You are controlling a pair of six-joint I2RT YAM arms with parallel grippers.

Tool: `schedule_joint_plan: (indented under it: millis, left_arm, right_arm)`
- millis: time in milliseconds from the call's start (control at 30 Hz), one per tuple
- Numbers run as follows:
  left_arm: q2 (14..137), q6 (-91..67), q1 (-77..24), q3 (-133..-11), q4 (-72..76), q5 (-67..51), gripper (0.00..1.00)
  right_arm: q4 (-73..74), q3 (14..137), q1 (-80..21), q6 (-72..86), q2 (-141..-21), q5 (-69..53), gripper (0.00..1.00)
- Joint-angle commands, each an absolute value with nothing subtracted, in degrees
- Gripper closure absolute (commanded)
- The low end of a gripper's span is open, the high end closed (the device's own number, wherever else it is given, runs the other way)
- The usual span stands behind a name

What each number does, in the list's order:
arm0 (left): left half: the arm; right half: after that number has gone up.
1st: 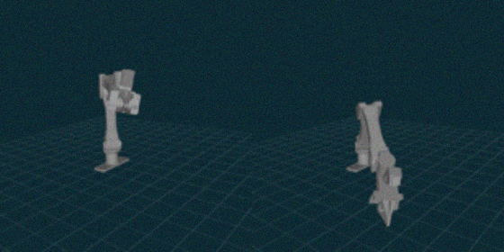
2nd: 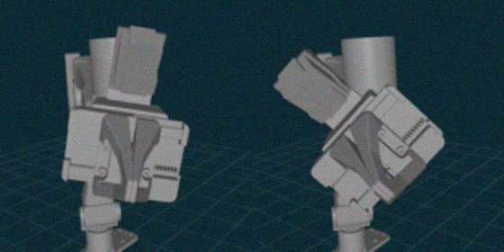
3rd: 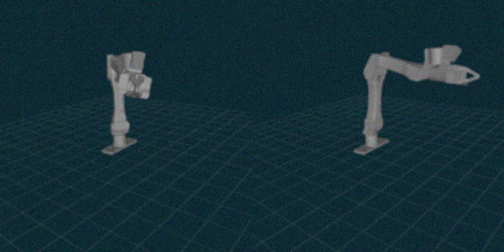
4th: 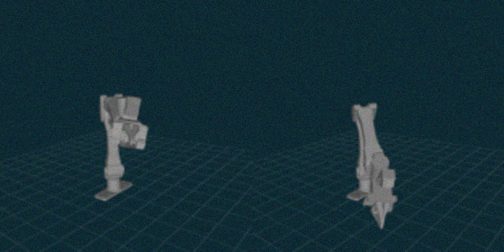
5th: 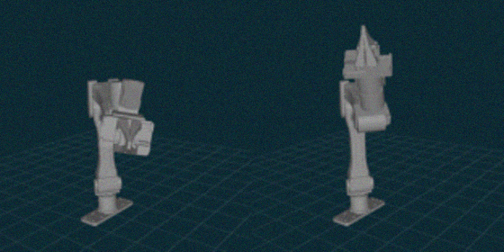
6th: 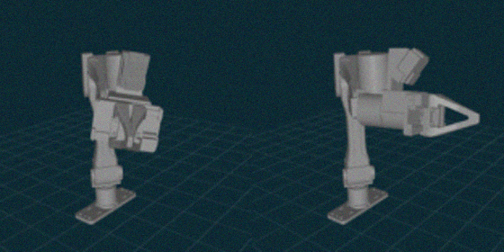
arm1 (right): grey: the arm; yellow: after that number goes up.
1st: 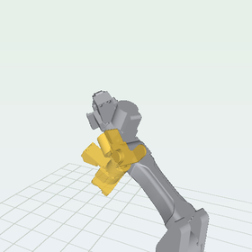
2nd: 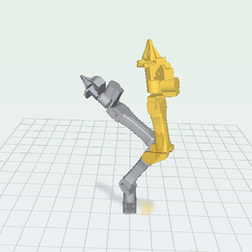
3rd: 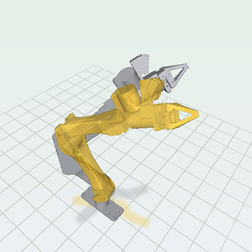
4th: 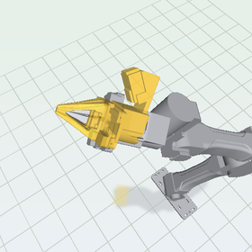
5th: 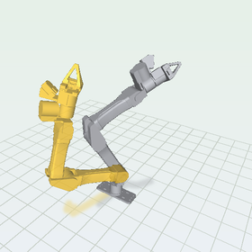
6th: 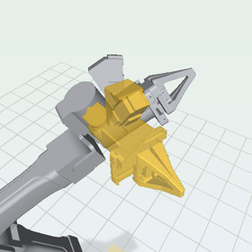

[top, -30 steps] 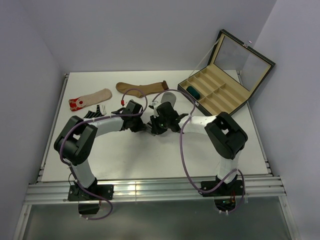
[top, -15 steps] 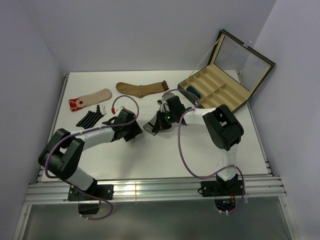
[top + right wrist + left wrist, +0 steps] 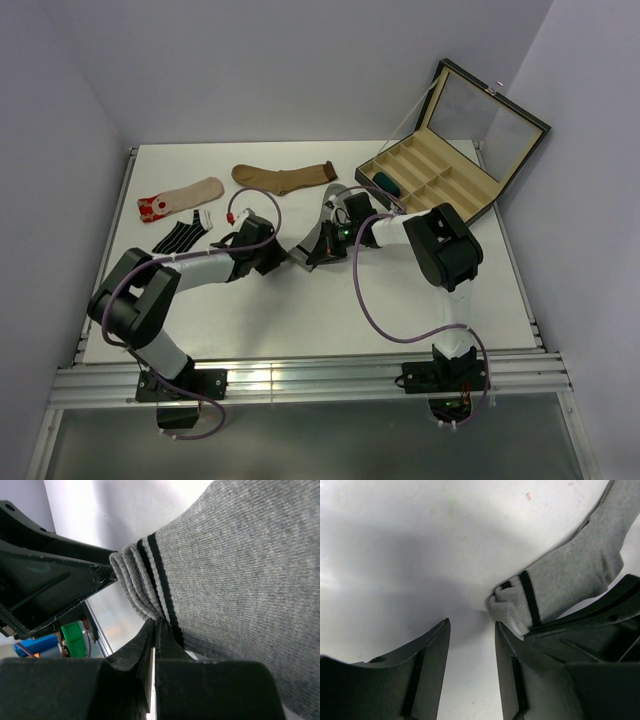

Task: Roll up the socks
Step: Roll the sock at the center of the board.

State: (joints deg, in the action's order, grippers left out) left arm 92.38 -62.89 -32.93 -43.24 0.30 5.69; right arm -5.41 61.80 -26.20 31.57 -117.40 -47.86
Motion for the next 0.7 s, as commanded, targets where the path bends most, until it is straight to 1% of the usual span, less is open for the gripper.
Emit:
schedule_joint_plan:
  millis: [0, 167, 300, 333, 367, 433, 467, 500, 533, 567, 600, 667]
  left_arm:
    - [95.36, -63.11, -33.22, -45.79, 2.20, 5.28, 0.53]
    - [97.20, -62.58, -33.22, -46.84, 1.50, 5.27, 0.56]
    - [99.57, -62.14, -33.22, -48.95, 0.18, 4.92, 0.61]
    - [100.10, -61.96, -33.31, -49.39, -2.61, 4.75, 0.62]
    - [101.50, -61.79, -33.31, -50.35, -3.33, 4.75, 0.63]
    - [103.17, -61.53, -33.31, -51.24, -5.70, 4.48, 0.66]
    - [103.71, -61.35, -33.40, -52.11, -6.76, 4.57, 0.67]
    - [104.23, -61.09, -33.40, -52.47, -7.46, 4.66, 0.68]
    - [104.67, -60.82, -33.40, -52.82, -8.08, 4.66, 0.69]
    - [105.55, -60.56, -33.40, -53.08, -9.39, 4.75, 0.69]
    - [105.90, -60.47, -33.40, -53.43, -9.75, 4.83, 0.69]
    - [106.52, -60.03, -33.49, -53.87, -10.54, 4.75, 0.69]
  right_arm:
    - [-1.41, 60.03, -26.19, 30.94, -120.50, -44.39, 1.00]
    - [-1.41, 60.29, -26.19, 30.94, -120.41, -44.21, 1.00]
    - [-0.71, 60.55, -26.19, 30.50, -120.06, -43.34, 1.00]
    - [-0.44, 60.64, -26.28, 30.15, -119.62, -43.07, 1.00]
    - [-0.44, 60.73, -26.28, 29.89, -119.36, -42.63, 0.98]
    - [1.66, 61.17, -26.45, 28.13, -118.04, -40.96, 0.94]
    - [2.02, 61.35, -26.63, 26.73, -117.43, -40.17, 0.88]
    - [3.24, 61.43, -26.89, 26.02, -115.86, -39.12, 0.85]
    - [4.03, 61.70, -27.50, 24.97, -114.97, -36.68, 0.82]
    - [4.91, 61.96, -28.03, 23.74, -113.92, -35.26, 0.75]
    - [6.49, 62.31, -28.56, 21.73, -111.56, -33.33, 0.72]
    - [7.47, 62.23, -30.66, 19.61, -108.73, -25.60, 0.66]
